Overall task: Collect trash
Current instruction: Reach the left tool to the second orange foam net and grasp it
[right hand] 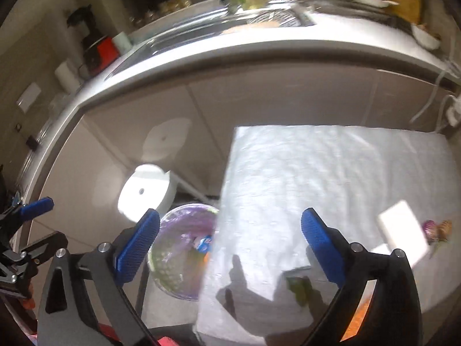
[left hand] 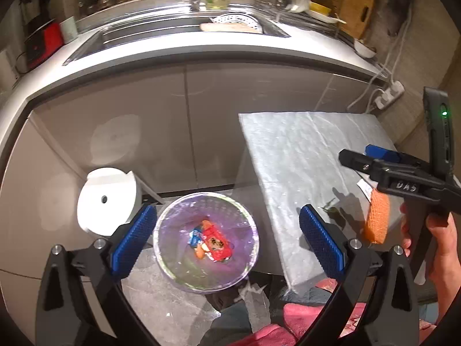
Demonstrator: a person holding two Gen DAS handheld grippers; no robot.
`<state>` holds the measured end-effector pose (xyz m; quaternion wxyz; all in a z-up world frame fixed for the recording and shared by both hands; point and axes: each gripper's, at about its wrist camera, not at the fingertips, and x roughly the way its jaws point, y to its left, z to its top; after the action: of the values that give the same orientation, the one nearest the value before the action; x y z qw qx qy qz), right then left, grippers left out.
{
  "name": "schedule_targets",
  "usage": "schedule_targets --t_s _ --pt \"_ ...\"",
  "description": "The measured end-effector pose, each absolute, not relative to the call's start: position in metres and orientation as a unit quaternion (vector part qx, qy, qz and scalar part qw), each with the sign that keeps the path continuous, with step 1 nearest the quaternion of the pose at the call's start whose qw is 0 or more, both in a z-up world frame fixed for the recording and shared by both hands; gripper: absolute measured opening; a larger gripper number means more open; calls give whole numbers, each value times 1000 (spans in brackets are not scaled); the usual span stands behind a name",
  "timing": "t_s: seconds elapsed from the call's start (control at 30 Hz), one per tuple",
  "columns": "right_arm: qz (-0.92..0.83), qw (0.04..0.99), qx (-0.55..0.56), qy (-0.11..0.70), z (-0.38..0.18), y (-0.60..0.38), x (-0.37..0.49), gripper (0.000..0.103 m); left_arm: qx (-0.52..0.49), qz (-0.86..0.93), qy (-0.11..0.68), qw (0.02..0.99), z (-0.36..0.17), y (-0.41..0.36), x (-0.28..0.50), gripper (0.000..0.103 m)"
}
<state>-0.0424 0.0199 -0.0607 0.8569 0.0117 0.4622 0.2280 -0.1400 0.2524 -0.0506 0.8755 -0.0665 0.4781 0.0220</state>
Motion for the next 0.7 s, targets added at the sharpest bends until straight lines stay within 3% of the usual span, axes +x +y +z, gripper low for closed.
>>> schedule_targets --t_s 0.33,0.7 --pt "75 869 71 485 -71 -174 -51 100 -27 -156 503 850 -80 85 -93 95" --pt "46 864 65 497 -73 -278 -58 100 66 -238 547 800 -162 -69 -58 95"
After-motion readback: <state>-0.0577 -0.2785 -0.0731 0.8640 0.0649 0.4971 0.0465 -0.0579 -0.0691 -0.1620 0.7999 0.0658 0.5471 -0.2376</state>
